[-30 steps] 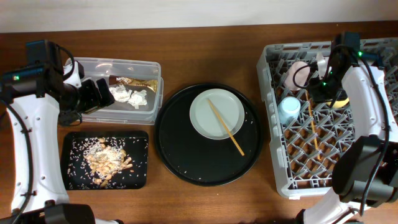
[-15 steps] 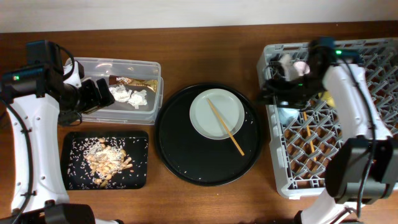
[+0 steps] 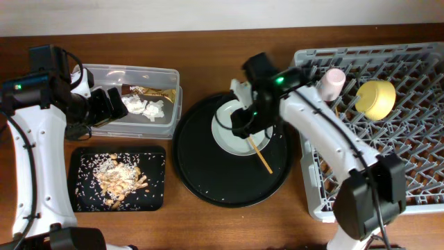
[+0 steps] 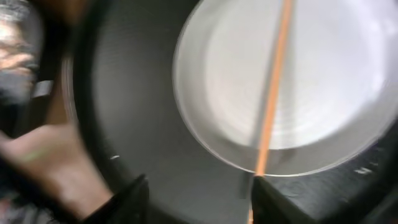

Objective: Sort waste into correct bins and load items into the dishwasher rack
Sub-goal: 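Return the right gripper to the plate and grasp the second chopstick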

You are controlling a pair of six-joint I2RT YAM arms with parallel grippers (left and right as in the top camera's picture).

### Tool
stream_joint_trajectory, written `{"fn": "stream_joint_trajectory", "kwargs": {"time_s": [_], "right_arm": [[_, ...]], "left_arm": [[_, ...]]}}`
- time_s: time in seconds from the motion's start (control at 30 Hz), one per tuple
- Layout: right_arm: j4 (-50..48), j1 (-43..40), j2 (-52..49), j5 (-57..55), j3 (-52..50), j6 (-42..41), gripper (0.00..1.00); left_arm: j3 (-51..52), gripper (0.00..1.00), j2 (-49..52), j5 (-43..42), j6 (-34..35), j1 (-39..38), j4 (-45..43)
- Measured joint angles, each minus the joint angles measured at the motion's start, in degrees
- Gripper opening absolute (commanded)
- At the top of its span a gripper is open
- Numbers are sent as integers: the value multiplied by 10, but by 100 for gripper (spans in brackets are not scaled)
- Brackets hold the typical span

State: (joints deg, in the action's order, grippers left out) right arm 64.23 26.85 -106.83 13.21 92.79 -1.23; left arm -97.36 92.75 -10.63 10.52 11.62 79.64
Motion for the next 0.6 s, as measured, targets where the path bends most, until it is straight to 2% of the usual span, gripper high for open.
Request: {"fn": "stream_joint_trajectory", "kwargs": {"time_s": [0.1,0.23,0.3,0.6], "right_arm": [[-8,25,0,-77,0,-35,44],[-51,34,0,-118,-30,-61,40],[-83,35,0,-127,-63,-68,36],[-214,35,-3,-137,-174,-78,35]], "left_arm": [[0,99,0,0,0,0,0],[0,99,0,0,0,0,0],[0,99,0,0,0,0,0],[0,99,0,0,0,0,0]]}}
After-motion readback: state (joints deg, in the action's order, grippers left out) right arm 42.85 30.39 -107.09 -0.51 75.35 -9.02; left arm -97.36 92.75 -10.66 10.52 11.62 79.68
